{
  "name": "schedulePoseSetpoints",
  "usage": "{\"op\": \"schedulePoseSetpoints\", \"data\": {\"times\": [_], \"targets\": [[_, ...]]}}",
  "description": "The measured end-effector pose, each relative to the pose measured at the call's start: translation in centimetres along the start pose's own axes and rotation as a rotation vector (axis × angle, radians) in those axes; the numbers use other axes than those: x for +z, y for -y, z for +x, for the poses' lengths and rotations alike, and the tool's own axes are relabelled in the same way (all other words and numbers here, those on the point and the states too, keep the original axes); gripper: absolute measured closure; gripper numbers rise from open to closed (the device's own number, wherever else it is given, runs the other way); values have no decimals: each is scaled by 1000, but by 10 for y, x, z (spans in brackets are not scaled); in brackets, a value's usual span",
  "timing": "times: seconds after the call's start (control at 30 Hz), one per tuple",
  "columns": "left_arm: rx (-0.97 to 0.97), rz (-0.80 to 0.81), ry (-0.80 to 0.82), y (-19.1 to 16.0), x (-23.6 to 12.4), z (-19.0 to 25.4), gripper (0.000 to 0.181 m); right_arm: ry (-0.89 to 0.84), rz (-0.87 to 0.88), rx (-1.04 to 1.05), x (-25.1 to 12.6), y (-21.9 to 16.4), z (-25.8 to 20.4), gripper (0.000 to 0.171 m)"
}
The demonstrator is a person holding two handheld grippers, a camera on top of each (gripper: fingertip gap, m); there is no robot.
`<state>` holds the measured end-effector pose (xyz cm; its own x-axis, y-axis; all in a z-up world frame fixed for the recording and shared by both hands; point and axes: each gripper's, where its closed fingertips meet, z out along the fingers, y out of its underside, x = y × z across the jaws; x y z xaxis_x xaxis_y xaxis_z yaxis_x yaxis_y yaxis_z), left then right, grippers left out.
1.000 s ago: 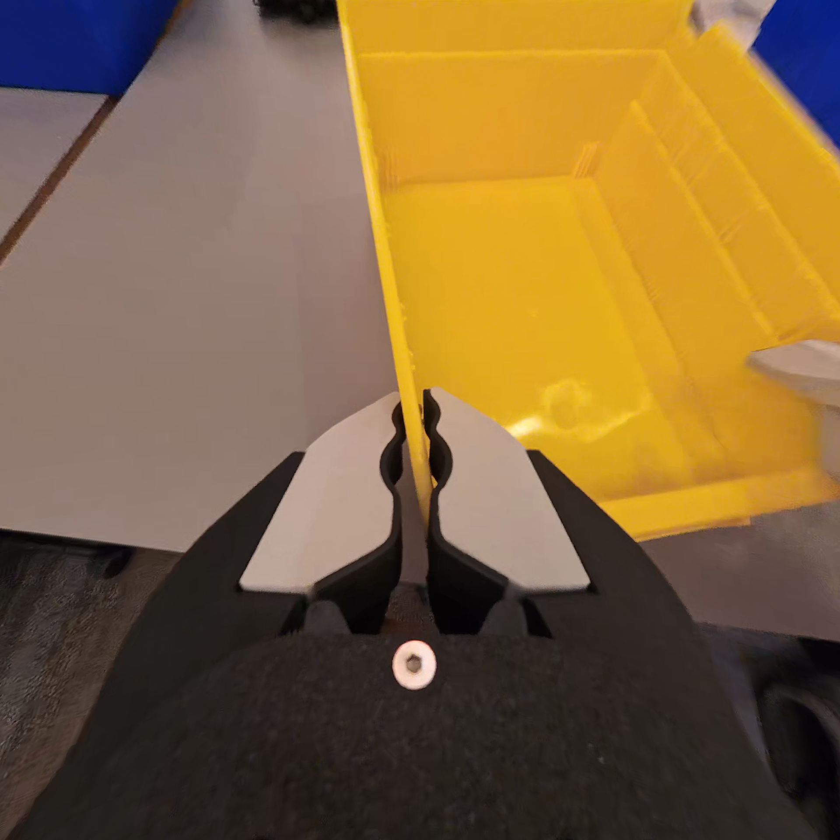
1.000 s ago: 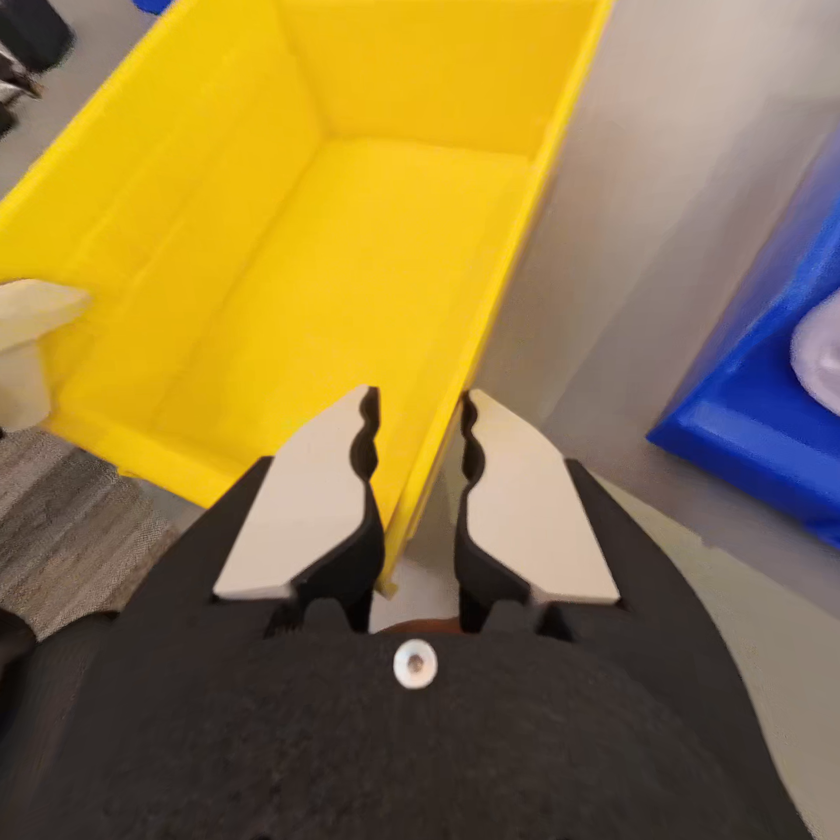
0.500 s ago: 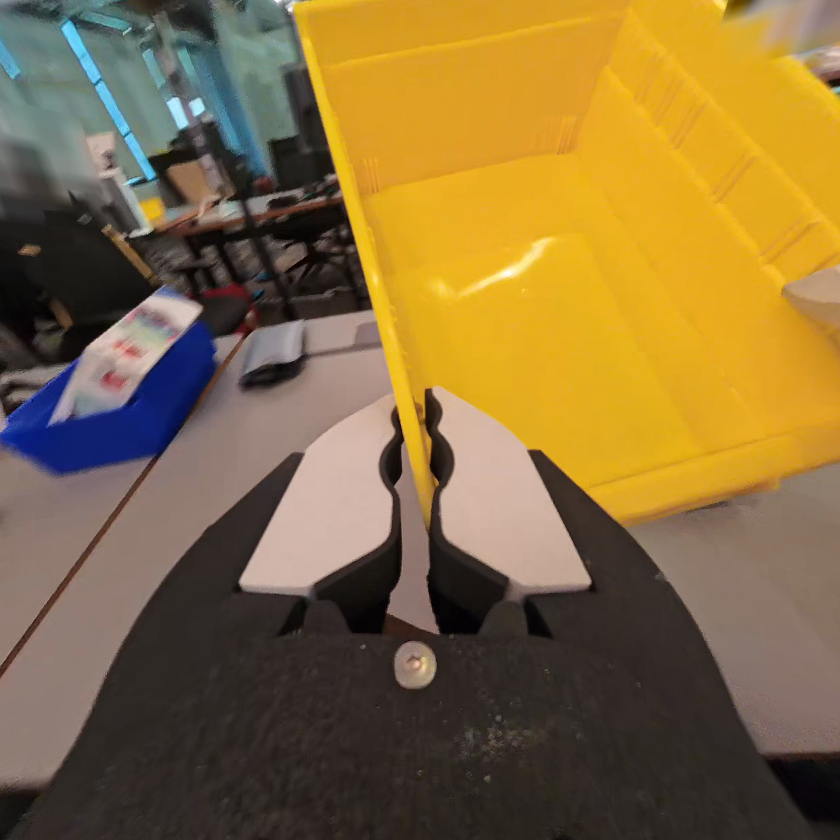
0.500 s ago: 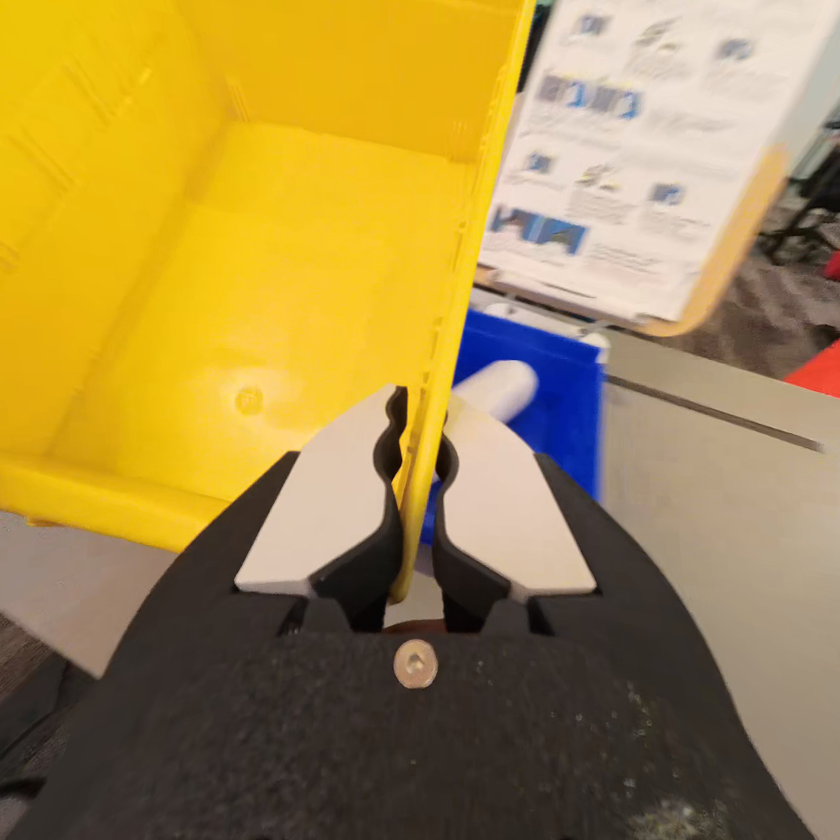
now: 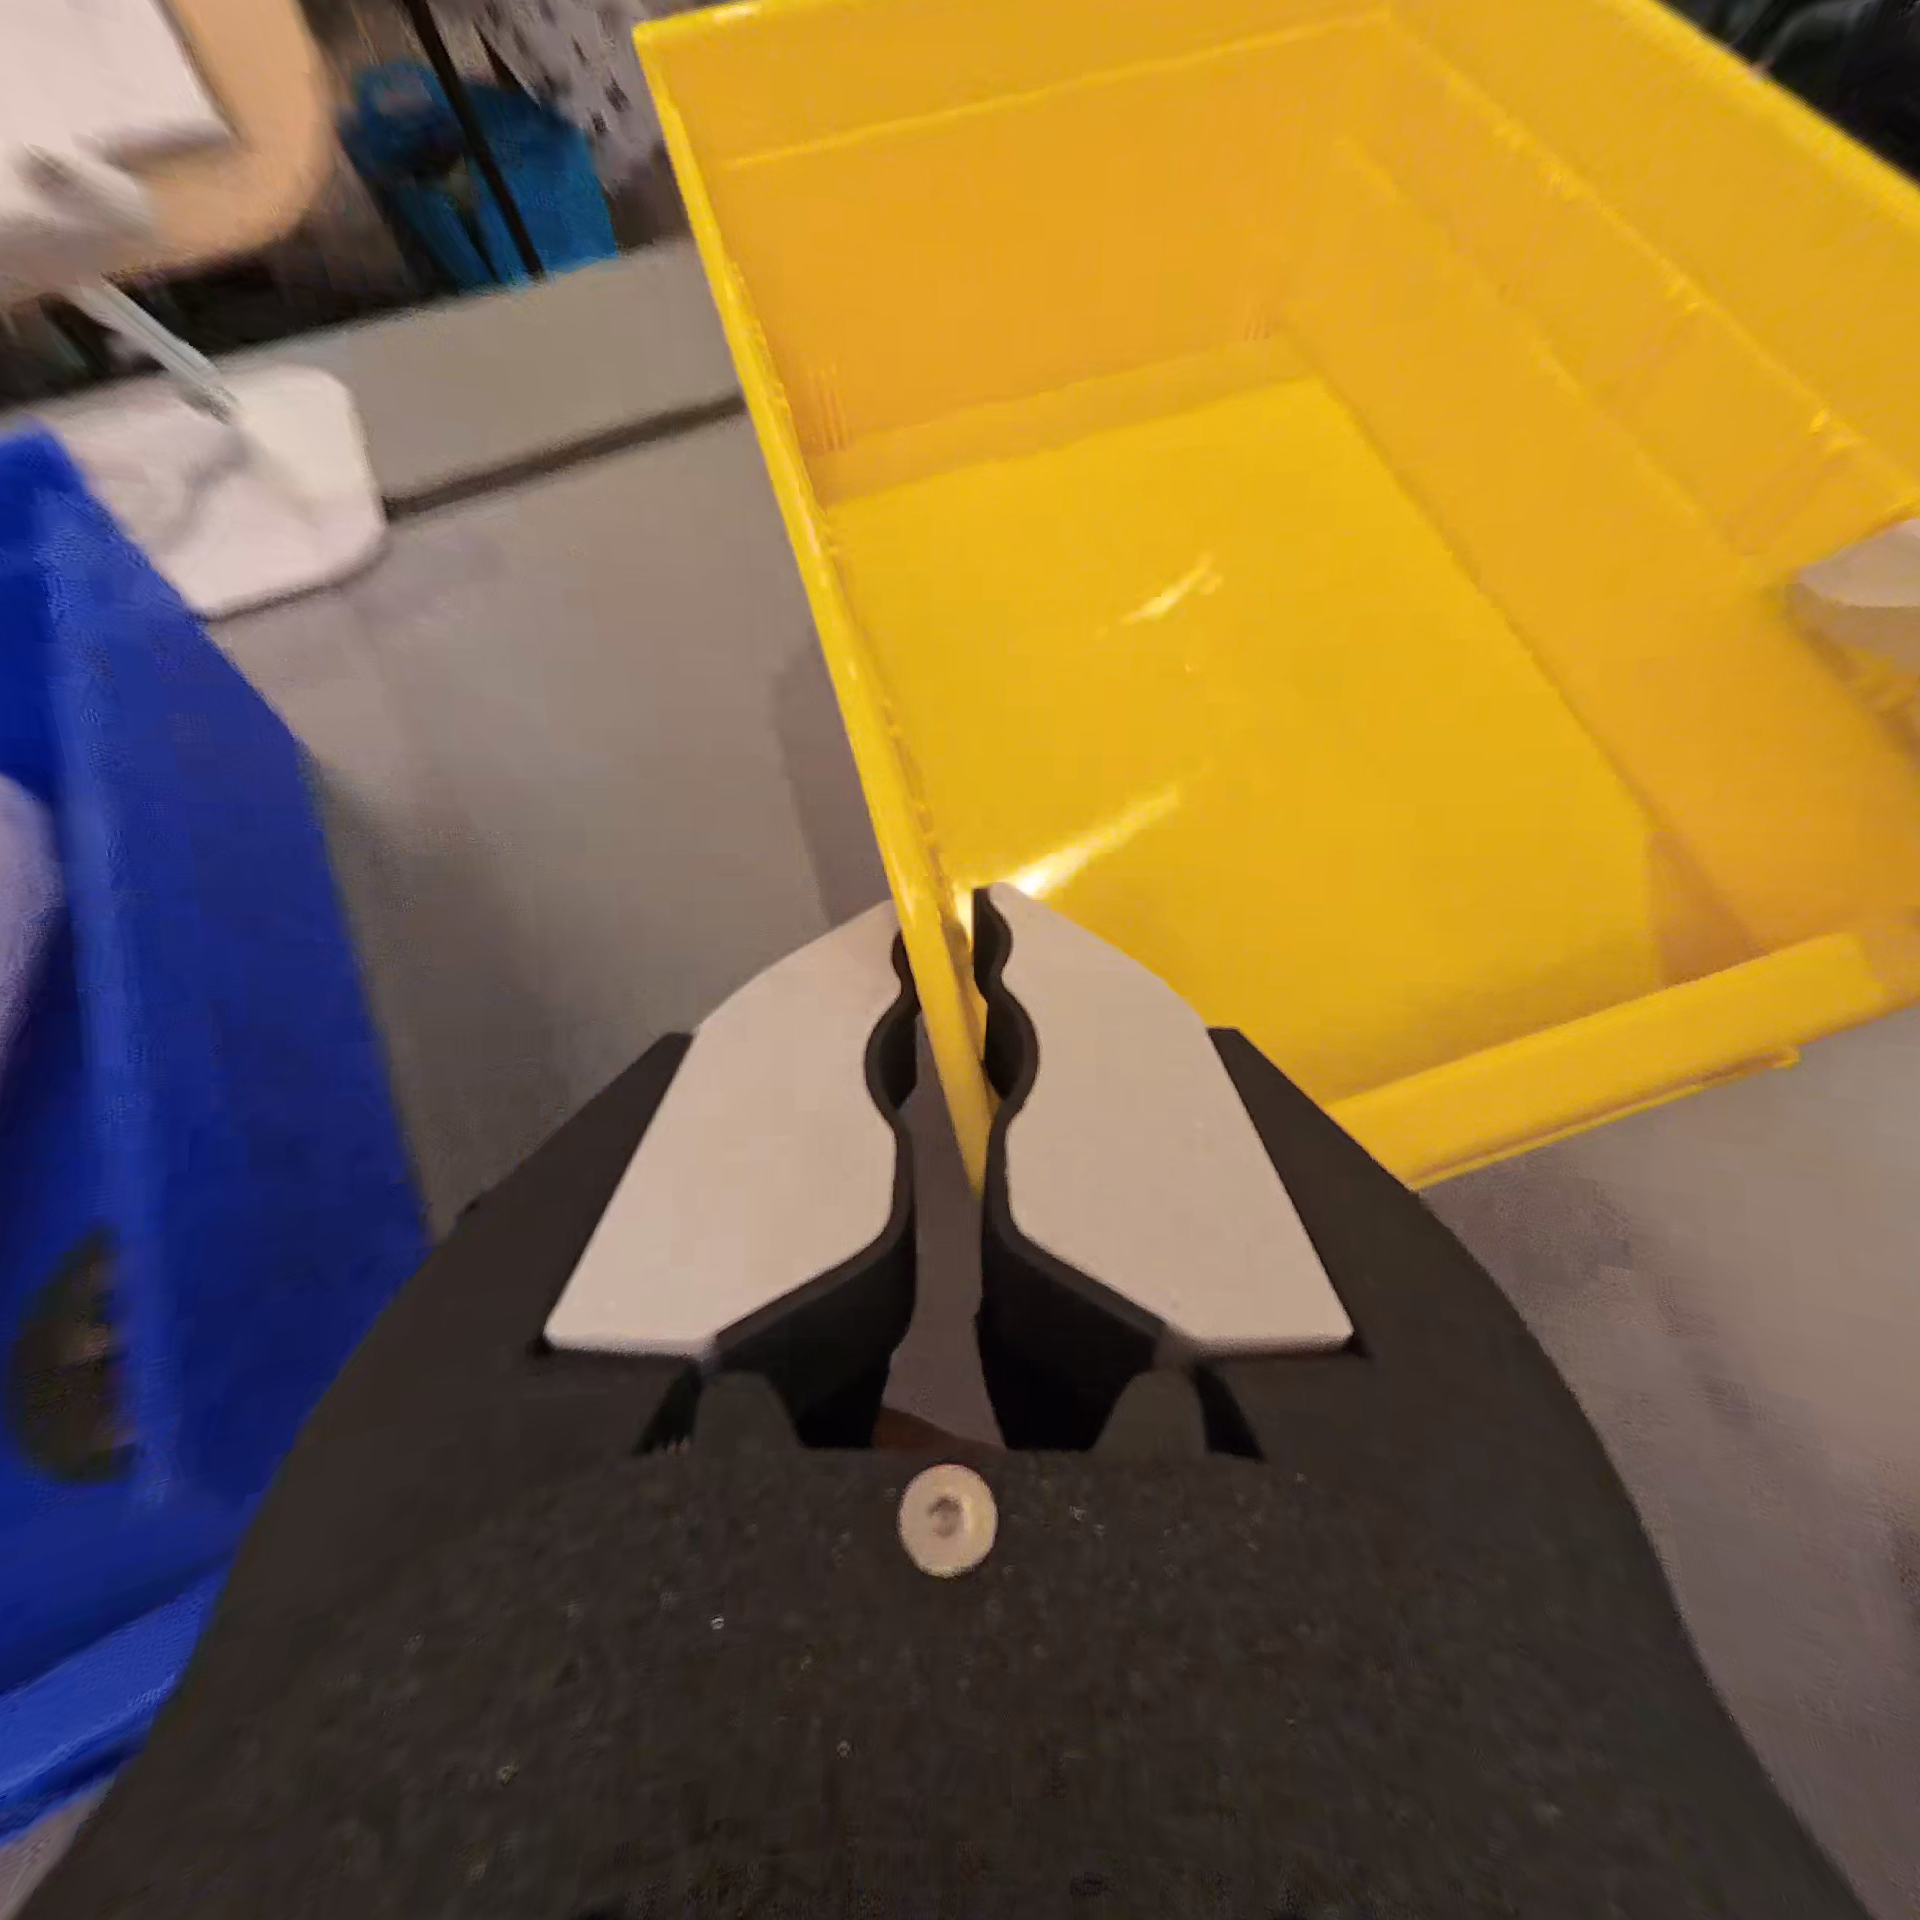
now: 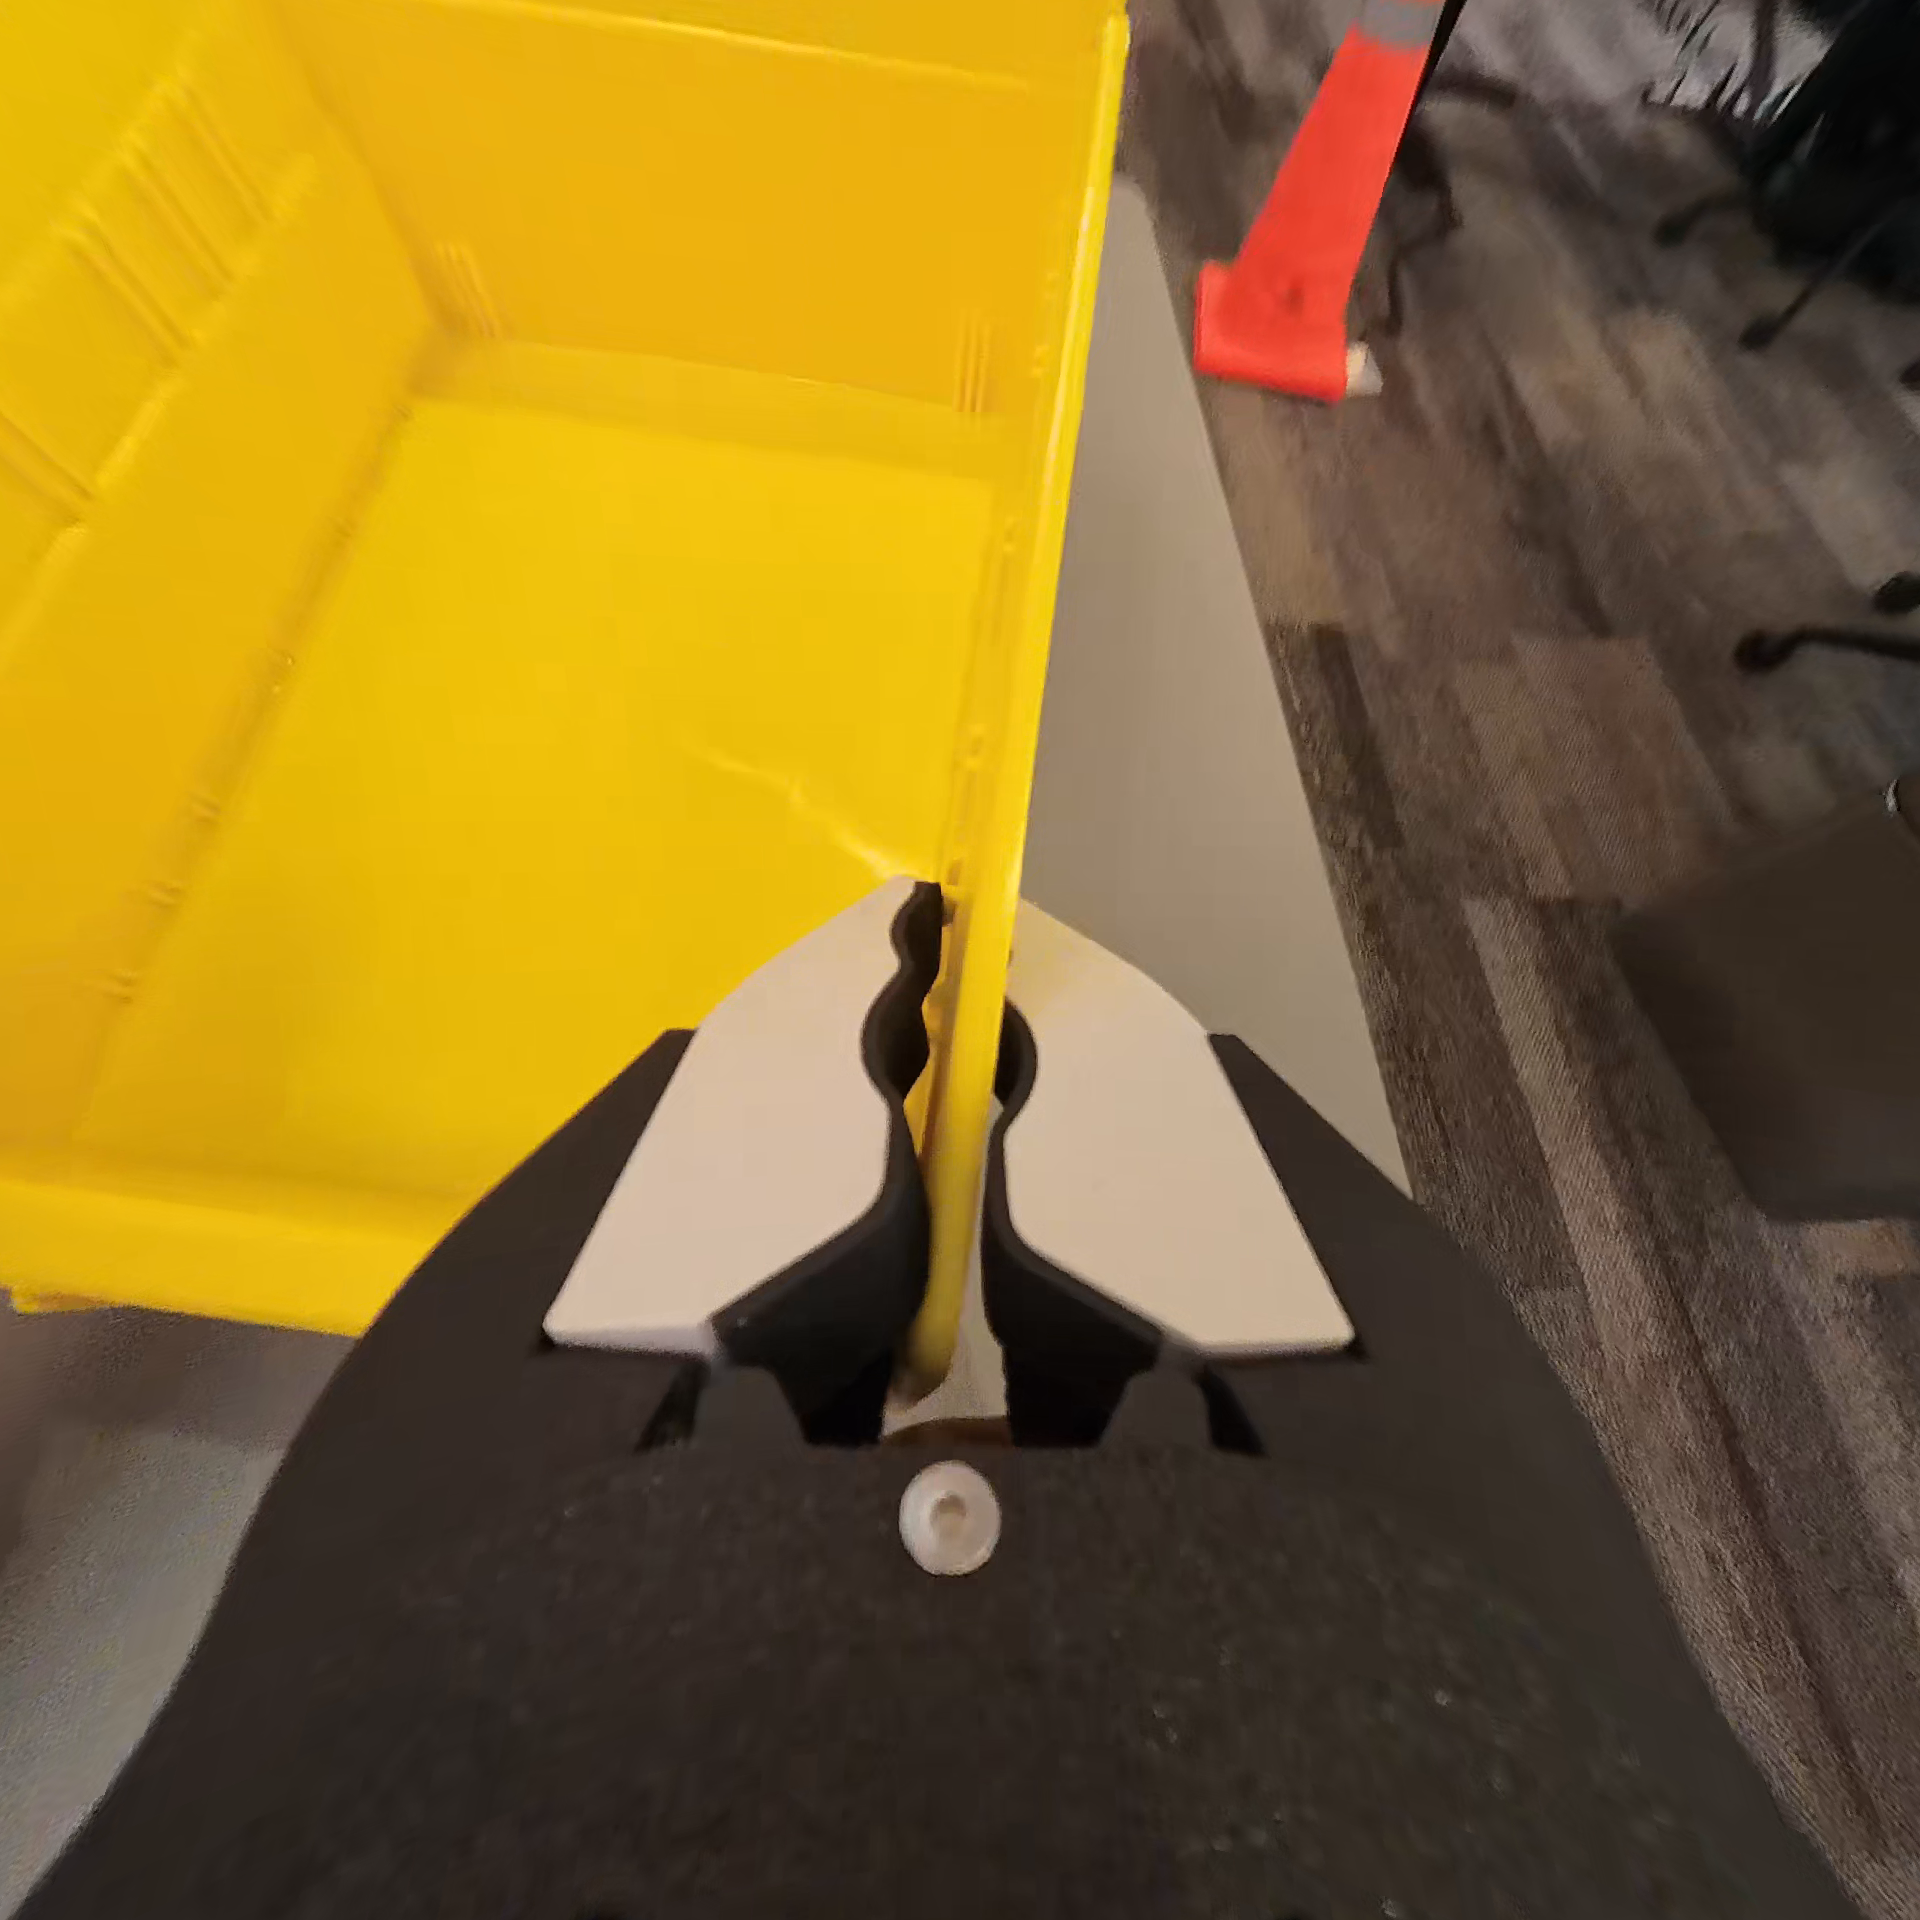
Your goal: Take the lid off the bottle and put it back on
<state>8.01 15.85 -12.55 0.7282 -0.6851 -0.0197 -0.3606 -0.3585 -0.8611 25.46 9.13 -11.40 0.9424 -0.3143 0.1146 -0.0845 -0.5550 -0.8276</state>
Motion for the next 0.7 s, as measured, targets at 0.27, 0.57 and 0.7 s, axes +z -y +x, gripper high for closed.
{"op": "schedulePoseSetpoints", "data": {"times": [0.27, 0.57, 0.7], "targets": [[-21, -2, -35, -21, 18, 34, 160, 76, -11, 33, 42, -37, 28, 162], [-77, 218, -293, 17, -110, -37, 131, -139, 344, -149, -54, 39, 52, 94], [-97, 215, -20, -3, -152, -174, 124, 15, 438, -145, -82, 74, -16, 98]]}}
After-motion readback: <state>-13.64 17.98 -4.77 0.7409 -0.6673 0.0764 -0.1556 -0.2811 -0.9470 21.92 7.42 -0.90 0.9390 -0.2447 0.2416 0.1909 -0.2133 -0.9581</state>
